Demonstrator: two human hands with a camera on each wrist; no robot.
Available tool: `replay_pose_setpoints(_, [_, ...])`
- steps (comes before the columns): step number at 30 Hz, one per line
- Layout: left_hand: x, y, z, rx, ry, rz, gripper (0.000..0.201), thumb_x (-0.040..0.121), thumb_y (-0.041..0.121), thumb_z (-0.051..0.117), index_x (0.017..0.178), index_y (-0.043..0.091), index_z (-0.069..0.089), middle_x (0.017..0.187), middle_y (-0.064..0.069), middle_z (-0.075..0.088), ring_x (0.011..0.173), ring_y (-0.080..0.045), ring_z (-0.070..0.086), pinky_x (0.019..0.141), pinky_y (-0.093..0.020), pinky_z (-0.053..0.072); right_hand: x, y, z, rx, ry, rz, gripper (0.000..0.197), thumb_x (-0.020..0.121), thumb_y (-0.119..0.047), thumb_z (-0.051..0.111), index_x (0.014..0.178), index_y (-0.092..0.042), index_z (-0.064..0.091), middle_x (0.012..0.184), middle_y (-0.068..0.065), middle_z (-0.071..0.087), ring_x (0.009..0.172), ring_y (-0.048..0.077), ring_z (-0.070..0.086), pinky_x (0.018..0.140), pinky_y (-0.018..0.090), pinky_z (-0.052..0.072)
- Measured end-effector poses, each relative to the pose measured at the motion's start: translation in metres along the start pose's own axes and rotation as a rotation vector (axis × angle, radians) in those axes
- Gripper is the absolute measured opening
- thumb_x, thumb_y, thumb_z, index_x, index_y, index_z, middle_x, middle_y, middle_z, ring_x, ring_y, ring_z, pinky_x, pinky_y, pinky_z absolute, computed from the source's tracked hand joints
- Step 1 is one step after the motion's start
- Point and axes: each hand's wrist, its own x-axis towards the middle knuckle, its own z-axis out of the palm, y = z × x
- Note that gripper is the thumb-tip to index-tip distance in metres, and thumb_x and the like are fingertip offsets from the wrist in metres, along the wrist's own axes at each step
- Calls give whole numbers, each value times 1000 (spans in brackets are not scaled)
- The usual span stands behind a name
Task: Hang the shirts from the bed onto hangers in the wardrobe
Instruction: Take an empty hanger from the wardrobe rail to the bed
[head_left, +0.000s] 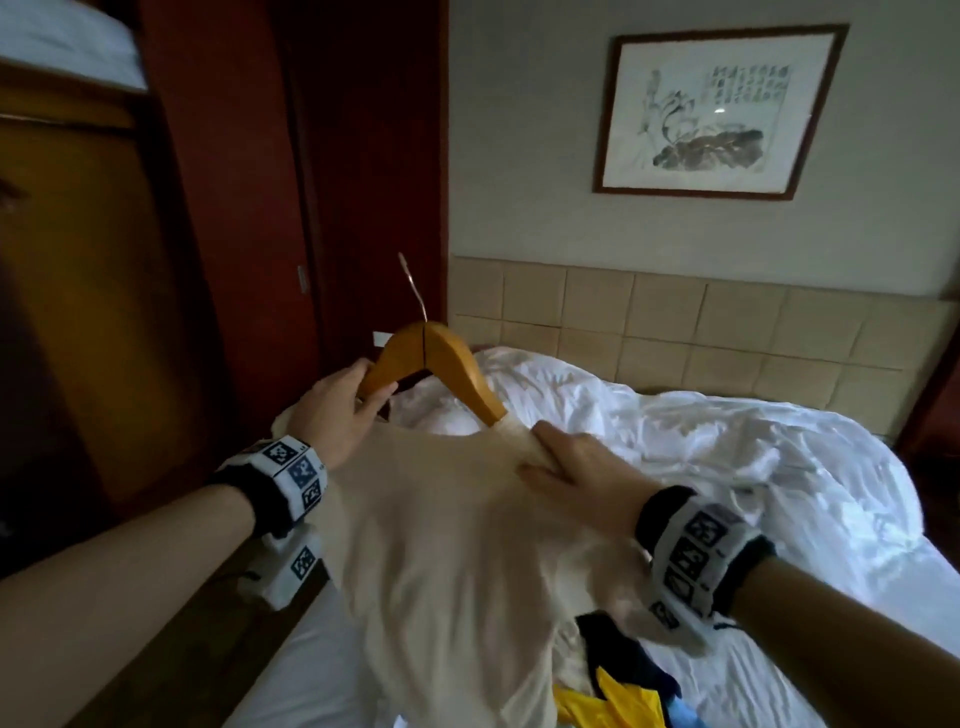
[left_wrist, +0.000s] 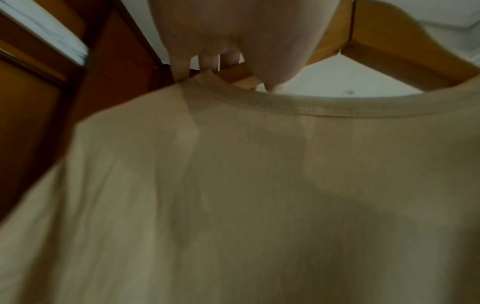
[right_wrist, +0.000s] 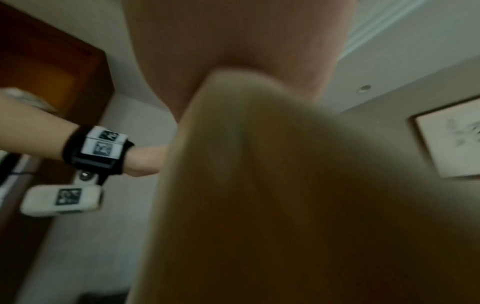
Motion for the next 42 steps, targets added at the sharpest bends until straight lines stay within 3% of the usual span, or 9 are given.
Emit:
replay_pose_setpoints(4, [-17, -47, -33, 130, -61, -187, 34, 98, 43, 52, 126, 24, 53, 113, 1, 64, 106, -25, 62, 81, -35, 49, 31, -45, 29, 5, -43, -132, 19, 99, -36, 51, 91, -20, 44, 85, 2, 56, 75, 19, 53, 68, 32, 41])
replay_pose_setpoints(8, [-49, -104, -92, 223, -114, -390, 66, 92, 41, 63, 149, 29, 30, 139, 0, 53, 121, -23, 55, 96, -39, 49, 68, -109, 61, 32, -93, -216, 20, 97, -36, 50, 102, -17, 52, 97, 4, 60, 85, 21, 56, 74, 34, 46])
replay_pose_setpoints(14, [-129, -177, -202, 314, -51, -593, 85, 87, 51, 60, 155, 22, 18, 155, -8, 35, 138, -25, 39, 113, -40, 36, 108, -225, 101, 231, -212, -287, 15, 95, -26, 53, 92, -11, 56, 89, 2, 60, 75, 16, 57, 61, 26, 45])
replay_pose_setpoints(17, [-178, -211, -258, 351, 14, -696, 82, 92, 41, 60, 156, 17, 15, 157, -10, 32, 142, -27, 34, 116, -39, 31, 117, -294, 121, 285, -243, -366, 12, 94, -24, 54, 92, -12, 57, 88, 1, 60, 77, 15, 60, 59, 23, 45])
replay_pose_setpoints(21, [-257, -259, -344, 430, 67, -825, 84, 94, 40, 59, 157, 18, 9, 160, -10, 25, 146, -28, 27, 116, -40, 29, 122, -407, 163, 315, -286, -468, 15, 92, -26, 57, 97, -12, 61, 93, 3, 64, 83, 19, 64, 70, 33, 55])
replay_pose_setpoints(25, [-340, -304, -436, 457, 123, -927, 85, 93, 44, 59, 157, 18, 9, 160, -11, 24, 146, -29, 27, 115, -42, 32, 115, -527, 211, 343, -304, -568, 10, 90, -23, 58, 84, -15, 56, 84, -2, 60, 72, 13, 57, 50, 16, 35])
replay_pose_setpoints(30, [-441, -340, -527, 501, 236, -1078, 83, 91, 43, 60, 157, 19, 16, 159, -11, 28, 143, -29, 33, 112, -43, 36, 101, -664, 269, 371, -365, -654, 18, 90, -26, 58, 96, -8, 62, 95, 8, 65, 87, 26, 62, 66, 32, 48])
replay_pose_setpoints(35, [-541, -363, -595, 530, 321, -1222, 79, 92, 45, 60, 155, 19, 20, 155, -10, 32, 140, -29, 36, 112, -41, 36, 88, -781, 315, 414, -460, -764, 17, 91, -22, 58, 75, -17, 54, 83, 1, 60, 80, 21, 58, 54, 21, 36])
replay_pose_setpoints(42, [-631, -402, -648, 594, 385, -1430, 76, 93, 42, 59, 154, 24, 18, 155, -4, 33, 138, -23, 40, 107, -42, 43, 83, -913, 380, 445, -552, -851, 16, 91, -22, 58, 77, -13, 55, 75, -1, 57, 66, 15, 52, 48, 20, 32])
